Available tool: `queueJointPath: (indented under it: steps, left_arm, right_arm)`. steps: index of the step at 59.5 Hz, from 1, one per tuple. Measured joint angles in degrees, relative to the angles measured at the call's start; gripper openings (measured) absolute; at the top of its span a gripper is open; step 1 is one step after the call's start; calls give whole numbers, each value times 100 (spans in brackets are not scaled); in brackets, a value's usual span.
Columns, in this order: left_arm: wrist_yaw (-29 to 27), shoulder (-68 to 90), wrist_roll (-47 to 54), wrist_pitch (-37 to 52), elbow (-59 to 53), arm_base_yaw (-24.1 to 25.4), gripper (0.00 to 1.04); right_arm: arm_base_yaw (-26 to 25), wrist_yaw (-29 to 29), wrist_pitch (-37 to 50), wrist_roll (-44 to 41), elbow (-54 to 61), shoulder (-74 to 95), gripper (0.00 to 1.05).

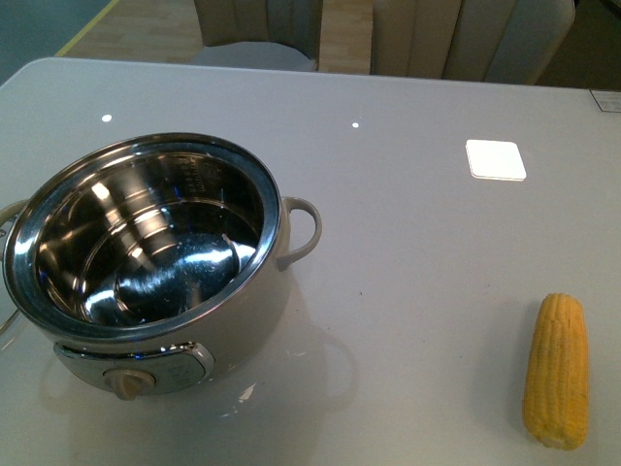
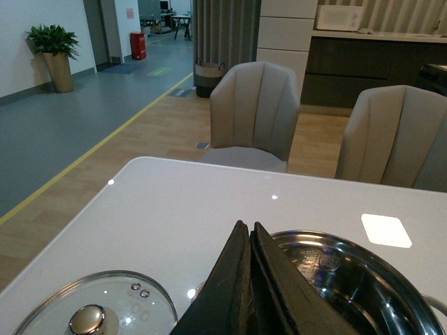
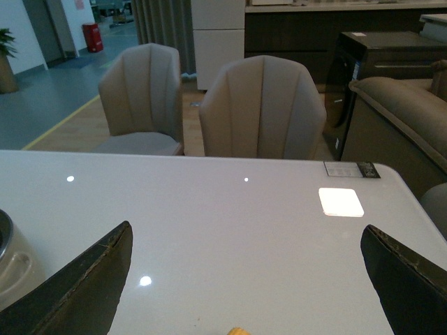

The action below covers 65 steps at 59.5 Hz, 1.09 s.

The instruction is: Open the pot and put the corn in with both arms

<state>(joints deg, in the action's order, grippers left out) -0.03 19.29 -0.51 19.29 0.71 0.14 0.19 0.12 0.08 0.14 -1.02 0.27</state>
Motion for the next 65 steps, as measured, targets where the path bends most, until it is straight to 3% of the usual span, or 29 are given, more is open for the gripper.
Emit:
queueJointPath:
  steps: [32, 38, 52, 65]
  left_arm:
    - [2, -946, 0, -944, 0, 0, 3]
    - [2, -1676, 4, -1836, 2, 0, 3]
    - [2, -1888, 2, -1921, 2, 0, 4]
    - [2, -1893, 4, -1923, 2, 0, 45]
  right_arm:
    - [0, 0, 0, 0, 0, 0, 96]
    - [0, 0, 0, 0, 0, 0, 96]
    - [0, 0, 0, 0, 0, 0, 96]
    - [0, 0, 0, 0, 0, 0, 96]
